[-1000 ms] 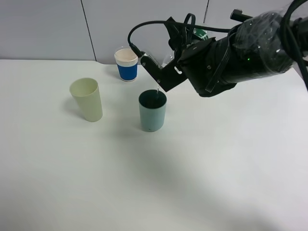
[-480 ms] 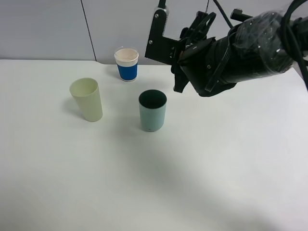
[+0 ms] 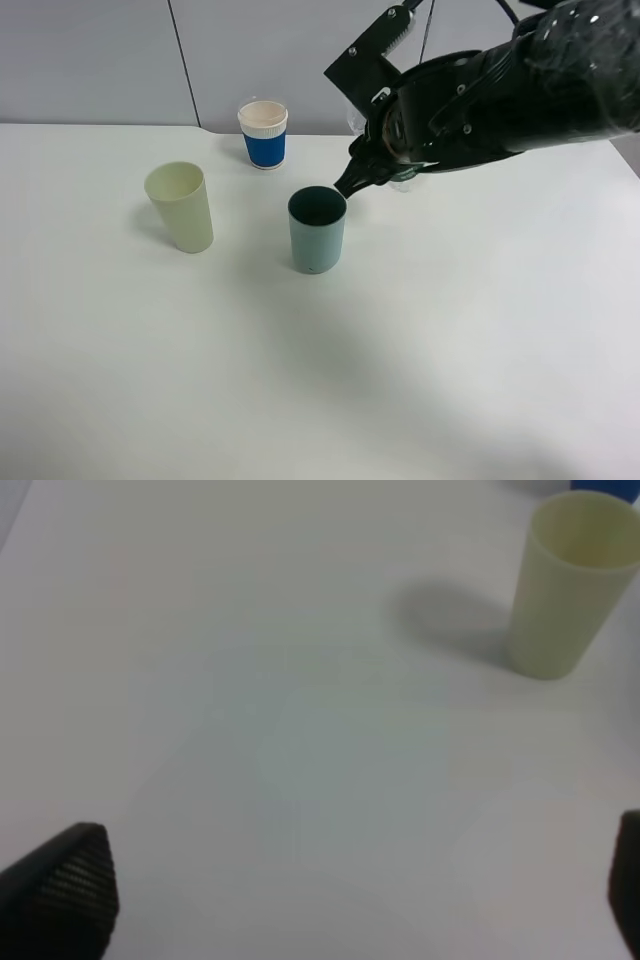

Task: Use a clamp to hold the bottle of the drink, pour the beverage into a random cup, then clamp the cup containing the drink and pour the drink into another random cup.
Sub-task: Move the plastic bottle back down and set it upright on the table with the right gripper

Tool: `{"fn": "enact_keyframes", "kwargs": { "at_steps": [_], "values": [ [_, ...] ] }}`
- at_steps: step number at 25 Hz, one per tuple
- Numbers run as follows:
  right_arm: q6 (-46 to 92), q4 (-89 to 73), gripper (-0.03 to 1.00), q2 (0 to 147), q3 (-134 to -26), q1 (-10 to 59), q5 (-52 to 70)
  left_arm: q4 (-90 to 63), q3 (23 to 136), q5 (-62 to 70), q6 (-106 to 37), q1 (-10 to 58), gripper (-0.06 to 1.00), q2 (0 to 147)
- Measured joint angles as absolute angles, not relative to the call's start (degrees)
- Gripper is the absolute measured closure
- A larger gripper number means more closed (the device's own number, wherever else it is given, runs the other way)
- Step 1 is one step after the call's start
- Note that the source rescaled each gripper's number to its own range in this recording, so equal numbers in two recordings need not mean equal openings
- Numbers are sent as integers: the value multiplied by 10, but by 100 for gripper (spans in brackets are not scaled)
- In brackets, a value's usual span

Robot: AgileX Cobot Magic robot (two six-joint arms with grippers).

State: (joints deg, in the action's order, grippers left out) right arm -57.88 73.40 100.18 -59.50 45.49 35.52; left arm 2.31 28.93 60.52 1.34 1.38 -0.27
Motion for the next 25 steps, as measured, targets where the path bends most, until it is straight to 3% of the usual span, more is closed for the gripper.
{"fn": "enact_keyframes", "kwargs": {
  "at_steps": [8, 18, 25],
  "values": [
    [-567, 586, 95, 927, -595, 423, 333, 23, 289, 605, 13, 14, -6, -3],
    [-186, 250, 95, 843, -595, 350, 220, 23, 289, 605, 13, 14, -6, -3],
    [-94, 198, 95, 830, -595, 296, 173, 23, 289, 605, 13, 14, -6, -3]
  ]
}}
